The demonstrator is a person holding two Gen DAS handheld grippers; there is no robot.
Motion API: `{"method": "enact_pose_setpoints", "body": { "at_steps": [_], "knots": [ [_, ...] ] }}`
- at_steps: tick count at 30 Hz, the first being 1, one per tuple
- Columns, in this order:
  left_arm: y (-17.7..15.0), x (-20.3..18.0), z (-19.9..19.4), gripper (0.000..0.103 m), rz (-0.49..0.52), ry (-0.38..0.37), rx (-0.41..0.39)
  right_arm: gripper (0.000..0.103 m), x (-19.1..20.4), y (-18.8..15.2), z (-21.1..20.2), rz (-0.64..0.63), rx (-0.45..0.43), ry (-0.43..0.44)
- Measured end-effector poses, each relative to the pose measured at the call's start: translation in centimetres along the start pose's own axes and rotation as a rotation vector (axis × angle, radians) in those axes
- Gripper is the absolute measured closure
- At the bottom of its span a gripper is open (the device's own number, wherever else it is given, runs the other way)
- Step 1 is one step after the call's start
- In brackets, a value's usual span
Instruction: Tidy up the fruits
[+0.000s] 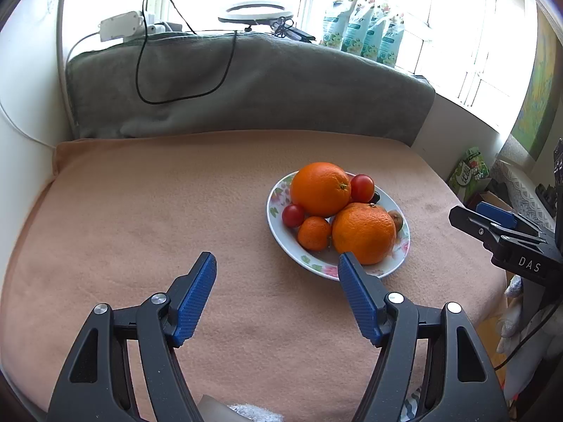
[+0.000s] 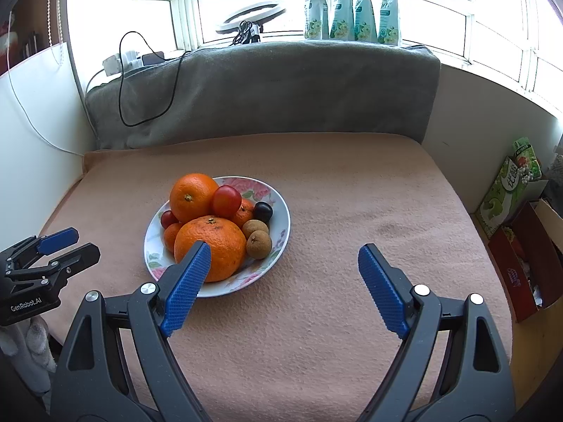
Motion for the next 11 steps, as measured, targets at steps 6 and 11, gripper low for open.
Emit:
{"method": "enact_pose_setpoints", "body": {
  "at_steps": [6, 11],
  "knots": [
    [0.01, -0.03, 0.08, 0.031, 0.001, 0.002, 0.001, 0.015, -0.06, -0.04, 0.43, -0.006, 0.006, 0.001],
    [0.08, -0.11, -0.09, 0.031, 0.014, 0.003, -0.022, 0.015, -0.16, -0.12, 0.78, -0.006, 0.012, 0.004]
  ]
}}
Point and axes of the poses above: each gripper's, at about its wrist camera, not at the fingertips, and z roughly the way its jaws point, x to its left, y to its top, the point moved 7 cm from there along z, roughly the way its jaws point, and after that the axes turned 4 degrees about -y, right-handed, at the moved point
